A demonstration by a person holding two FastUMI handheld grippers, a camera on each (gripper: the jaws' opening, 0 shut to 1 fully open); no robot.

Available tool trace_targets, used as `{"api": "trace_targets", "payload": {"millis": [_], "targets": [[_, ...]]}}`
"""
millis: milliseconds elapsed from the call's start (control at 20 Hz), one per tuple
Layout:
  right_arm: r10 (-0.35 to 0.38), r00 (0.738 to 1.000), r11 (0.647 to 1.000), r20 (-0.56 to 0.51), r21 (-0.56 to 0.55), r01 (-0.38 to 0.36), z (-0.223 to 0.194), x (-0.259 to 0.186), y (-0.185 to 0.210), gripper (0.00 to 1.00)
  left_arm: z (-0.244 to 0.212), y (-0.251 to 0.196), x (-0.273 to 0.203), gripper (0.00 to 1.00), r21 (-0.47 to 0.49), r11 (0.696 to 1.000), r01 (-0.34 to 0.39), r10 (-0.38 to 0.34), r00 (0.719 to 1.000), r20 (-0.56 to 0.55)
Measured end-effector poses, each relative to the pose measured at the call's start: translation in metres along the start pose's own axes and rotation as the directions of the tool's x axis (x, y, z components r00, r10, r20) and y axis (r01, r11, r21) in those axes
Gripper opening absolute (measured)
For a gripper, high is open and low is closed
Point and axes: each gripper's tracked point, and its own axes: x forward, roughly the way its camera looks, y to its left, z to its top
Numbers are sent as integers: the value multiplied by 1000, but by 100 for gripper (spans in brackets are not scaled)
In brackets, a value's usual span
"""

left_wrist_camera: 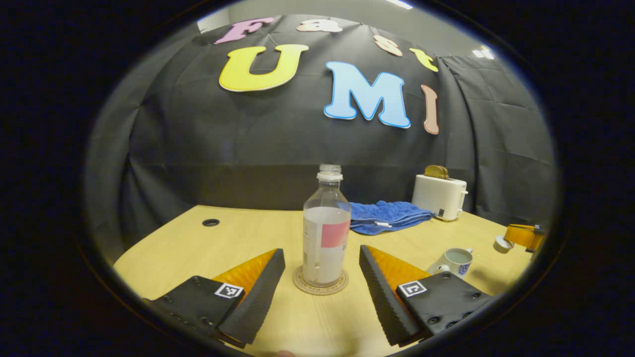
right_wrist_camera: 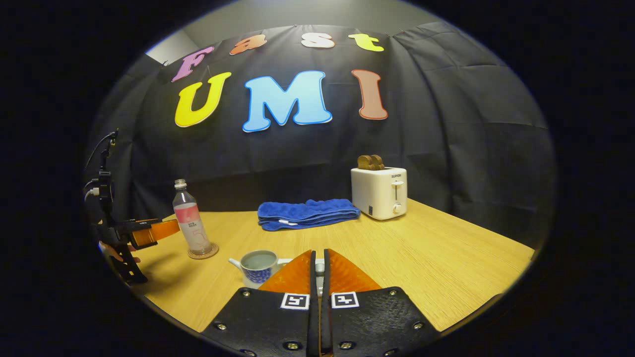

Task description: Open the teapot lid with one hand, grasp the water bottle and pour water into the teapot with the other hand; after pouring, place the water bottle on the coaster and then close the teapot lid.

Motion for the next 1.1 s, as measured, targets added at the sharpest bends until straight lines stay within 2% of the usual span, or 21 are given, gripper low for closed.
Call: {"api": "trace_targets", "payload": {"millis": [200, 550, 1100], "targets": [[63, 998, 998, 4, -5, -63, 6, 18, 31, 2, -1, -1, -28, 100, 59, 998, -29, 28, 999, 26], [126, 991, 992, -38, -26, -127, -4, 47, 67, 2, -15, -6, -51, 100, 55, 997, -50, 49, 998, 33], [120, 988, 992, -95, -31, -124, -25, 65, 72, 2, -13, -2, -60, 100, 46, 997, -62, 60, 997, 50]]}}
